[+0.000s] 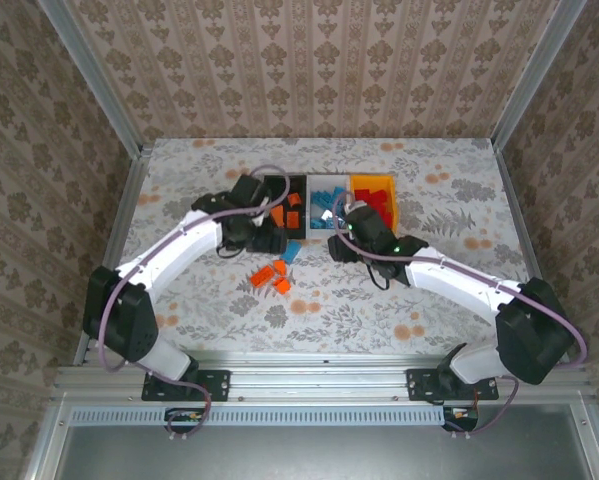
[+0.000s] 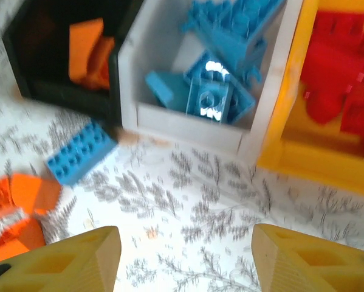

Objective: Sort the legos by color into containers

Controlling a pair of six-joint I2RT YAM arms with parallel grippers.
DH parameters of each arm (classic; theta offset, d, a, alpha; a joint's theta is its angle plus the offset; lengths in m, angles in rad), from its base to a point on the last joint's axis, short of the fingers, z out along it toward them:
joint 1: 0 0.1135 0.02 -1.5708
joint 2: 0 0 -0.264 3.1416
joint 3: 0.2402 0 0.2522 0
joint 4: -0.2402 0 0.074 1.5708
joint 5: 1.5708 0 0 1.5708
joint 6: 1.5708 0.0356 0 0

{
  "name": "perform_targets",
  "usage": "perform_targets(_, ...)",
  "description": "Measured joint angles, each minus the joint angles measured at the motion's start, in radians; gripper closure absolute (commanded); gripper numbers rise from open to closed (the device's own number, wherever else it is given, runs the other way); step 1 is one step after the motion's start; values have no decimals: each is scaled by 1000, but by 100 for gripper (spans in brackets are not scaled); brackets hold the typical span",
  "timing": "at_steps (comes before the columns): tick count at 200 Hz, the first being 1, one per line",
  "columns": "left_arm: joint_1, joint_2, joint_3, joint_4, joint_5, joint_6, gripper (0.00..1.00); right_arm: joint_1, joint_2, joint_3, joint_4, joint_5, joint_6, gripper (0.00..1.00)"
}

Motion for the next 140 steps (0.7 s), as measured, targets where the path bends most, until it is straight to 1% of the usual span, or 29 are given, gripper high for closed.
perform_targets(20, -13, -40, -119, -3, -41, -6, 15, 8, -43, -80, 48, 5, 16, 39)
perform_targets(39, -36, -60, -170, -8, -56, -7, 16, 8, -87, -135, 101, 18, 32, 38)
perform_targets(58, -75, -42, -175, -6, -76, -7, 17, 8, -108, -159, 142, 25, 49, 36)
perform_targets(80, -111, 27, -175, -3, -116, -6, 18, 3, -111, -164, 161, 29, 58, 36)
perform_targets(110, -116, 119, -174, 1, -142, -2, 20, 1, -112, -164, 169, 32, 70, 35)
perform_targets(140, -115, 148, -167, 10, -160, 6, 22, 0, -112, -166, 181, 35, 71, 35)
